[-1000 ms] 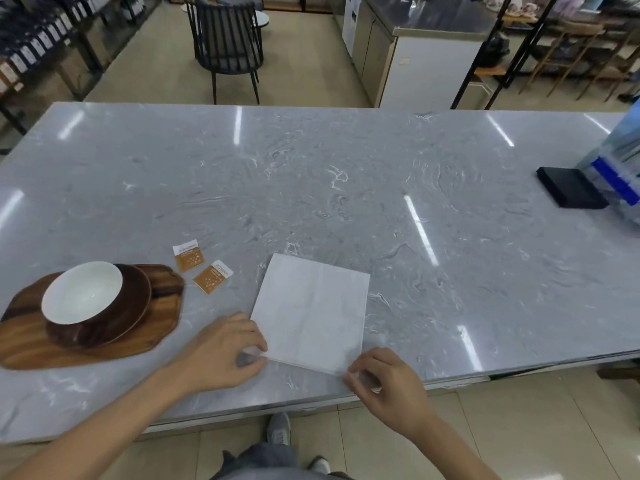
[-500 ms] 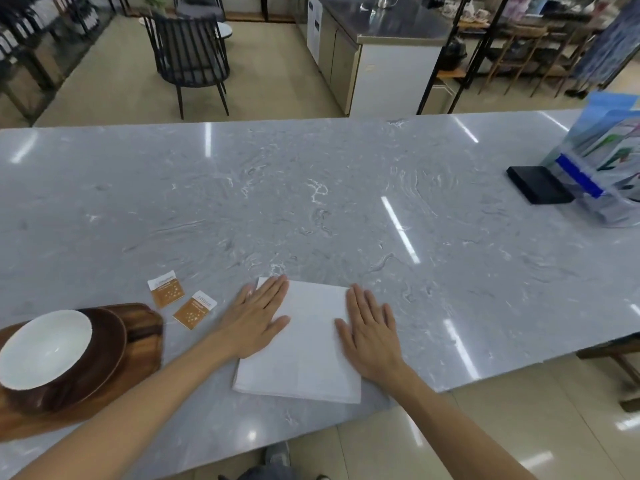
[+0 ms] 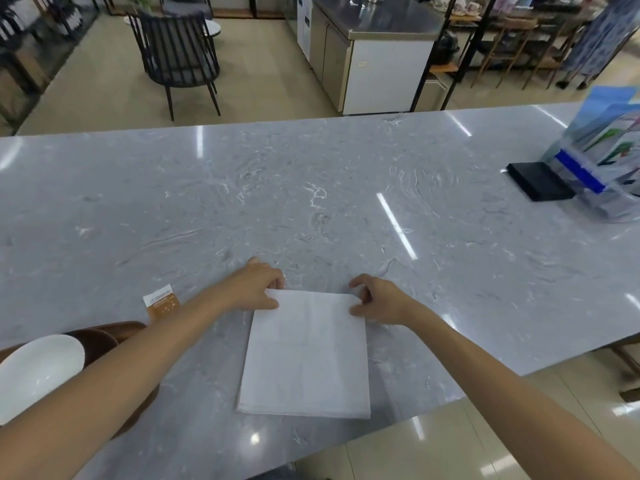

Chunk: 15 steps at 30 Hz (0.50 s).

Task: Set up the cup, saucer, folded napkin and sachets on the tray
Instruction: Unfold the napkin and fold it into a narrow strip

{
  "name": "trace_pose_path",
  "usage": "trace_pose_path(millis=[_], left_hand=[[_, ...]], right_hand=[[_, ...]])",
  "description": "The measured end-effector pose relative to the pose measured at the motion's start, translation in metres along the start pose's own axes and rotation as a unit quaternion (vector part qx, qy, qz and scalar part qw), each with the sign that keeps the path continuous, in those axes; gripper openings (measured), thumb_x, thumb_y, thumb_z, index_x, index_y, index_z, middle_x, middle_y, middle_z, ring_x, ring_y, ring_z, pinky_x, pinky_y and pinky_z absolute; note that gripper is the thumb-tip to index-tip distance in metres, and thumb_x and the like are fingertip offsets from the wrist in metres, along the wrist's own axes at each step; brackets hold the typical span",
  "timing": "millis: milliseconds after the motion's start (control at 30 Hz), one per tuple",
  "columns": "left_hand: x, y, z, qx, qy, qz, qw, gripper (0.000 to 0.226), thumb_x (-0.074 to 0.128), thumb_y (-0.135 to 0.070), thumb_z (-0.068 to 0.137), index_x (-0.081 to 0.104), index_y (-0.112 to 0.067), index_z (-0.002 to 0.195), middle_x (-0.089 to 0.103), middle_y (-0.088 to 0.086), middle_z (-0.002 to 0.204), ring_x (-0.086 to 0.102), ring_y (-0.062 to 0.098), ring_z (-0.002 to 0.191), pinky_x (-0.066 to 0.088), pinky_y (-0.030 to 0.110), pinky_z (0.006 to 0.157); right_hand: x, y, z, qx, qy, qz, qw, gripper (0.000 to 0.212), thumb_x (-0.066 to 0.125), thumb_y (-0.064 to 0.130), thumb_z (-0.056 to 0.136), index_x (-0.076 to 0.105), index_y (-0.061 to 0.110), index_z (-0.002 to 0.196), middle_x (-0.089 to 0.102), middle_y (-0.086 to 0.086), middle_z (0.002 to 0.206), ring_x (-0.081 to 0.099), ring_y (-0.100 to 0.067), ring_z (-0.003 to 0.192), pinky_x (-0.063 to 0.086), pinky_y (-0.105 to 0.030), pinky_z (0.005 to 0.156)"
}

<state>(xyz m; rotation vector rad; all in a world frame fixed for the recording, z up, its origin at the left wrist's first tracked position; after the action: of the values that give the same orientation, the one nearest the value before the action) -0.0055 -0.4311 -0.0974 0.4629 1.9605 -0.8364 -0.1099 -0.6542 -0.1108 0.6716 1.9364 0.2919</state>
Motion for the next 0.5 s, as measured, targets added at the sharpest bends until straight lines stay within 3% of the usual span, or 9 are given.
trace_pose_path(millis=[100, 167, 233, 267, 367, 433, 500], left_hand=[[-0.003, 0.003, 0.006, 0.006, 0.021, -0.035, 0.999, 0.022, 0.076, -0.021, 0.081, 0.064, -0.017, 0.098, 0.059, -0.004, 0.094, 0.047, 0.016, 0.099, 0.031, 0.005, 0.073], [-0.005, 0.004, 0.005, 0.012, 0.028, -0.063, 0.998, 0.015, 0.075, -0.017, 0.082, 0.063, -0.018, 0.091, 0.062, -0.001, 0.095, 0.054, 0.018, 0.097, 0.044, 0.018, 0.083], [-0.011, 0.007, 0.001, 0.014, 0.033, -0.095, 0.995, 0.015, 0.074, -0.018, 0.085, 0.06, -0.023, 0.086, 0.066, 0.001, 0.099, 0.062, 0.021, 0.097, 0.051, 0.035, 0.088], [-0.016, 0.009, -0.002, 0.015, 0.03, -0.112, 0.993, 0.015, 0.074, -0.02, 0.086, 0.059, -0.024, 0.086, 0.068, 0.0, 0.099, 0.065, 0.017, 0.096, 0.052, 0.035, 0.087], [-0.039, 0.011, -0.012, 0.027, -0.012, -0.155, 0.988, 0.014, 0.077, -0.021, 0.086, 0.064, -0.025, 0.09, 0.074, -0.004, 0.093, 0.066, -0.006, 0.079, 0.05, 0.024, 0.072], [-0.058, 0.012, -0.019, 0.023, -0.056, -0.168, 0.984, 0.016, 0.077, -0.021, 0.086, 0.071, -0.027, 0.099, 0.077, -0.007, 0.092, 0.068, -0.007, 0.08, 0.054, 0.023, 0.075], [-0.072, 0.01, -0.029, 0.027, -0.095, -0.173, 0.98, 0.02, 0.076, -0.02, 0.087, 0.077, -0.026, 0.106, 0.079, -0.011, 0.096, 0.071, -0.004, 0.087, 0.057, 0.021, 0.08]], right_hand=[[-0.004, 0.003, 0.008, -0.027, -0.001, -0.007, 1.0, 0.026, 0.077, 0.025, 0.084, 0.064, 0.018, 0.106, 0.058, 0.006, 0.092, 0.056, -0.014, 0.085, 0.037, -0.012, 0.062], [-0.007, 0.006, 0.008, -0.046, 0.004, 0.002, 0.999, 0.016, 0.076, 0.023, 0.086, 0.063, 0.019, 0.095, 0.06, 0.004, 0.09, 0.057, -0.017, 0.084, 0.043, -0.017, 0.065], [-0.015, 0.008, 0.005, -0.057, 0.007, 0.036, 0.998, 0.013, 0.075, 0.022, 0.088, 0.063, 0.019, 0.093, 0.066, 0.002, 0.094, 0.061, -0.016, 0.086, 0.049, -0.027, 0.076], [-0.021, 0.01, 0.002, -0.065, 0.005, 0.058, 0.996, 0.011, 0.075, 0.021, 0.089, 0.064, 0.019, 0.092, 0.067, 0.004, 0.091, 0.061, -0.013, 0.082, 0.05, -0.03, 0.078], [-0.045, 0.016, -0.006, -0.086, -0.017, 0.138, 0.987, 0.009, 0.075, 0.014, 0.09, 0.067, 0.018, 0.09, 0.065, 0.013, 0.072, 0.058, -0.007, 0.064, 0.054, -0.034, 0.072], [-0.063, 0.021, -0.011, -0.104, -0.063, 0.145, 0.982, 0.01, 0.075, 0.016, 0.09, 0.07, 0.018, 0.098, 0.071, 0.002, 0.078, 0.062, -0.009, 0.068, 0.056, -0.035, 0.073], [-0.076, 0.027, -0.017, -0.127, -0.111, 0.117, 0.979, 0.014, 0.075, 0.02, 0.091, 0.071, 0.025, 0.103, 0.073, 0.007, 0.087, 0.065, 0.001, 0.076, 0.055, -0.024, 0.075]])
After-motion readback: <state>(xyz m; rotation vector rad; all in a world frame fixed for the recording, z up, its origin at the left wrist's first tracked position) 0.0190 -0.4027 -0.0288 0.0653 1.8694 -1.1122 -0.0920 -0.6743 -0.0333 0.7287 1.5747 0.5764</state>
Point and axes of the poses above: each hand's wrist, its own z-axis towards the middle knuckle, its own x-axis out of the palm, y = z × x, the point moved 8 cm from there along z, towards the middle knuckle
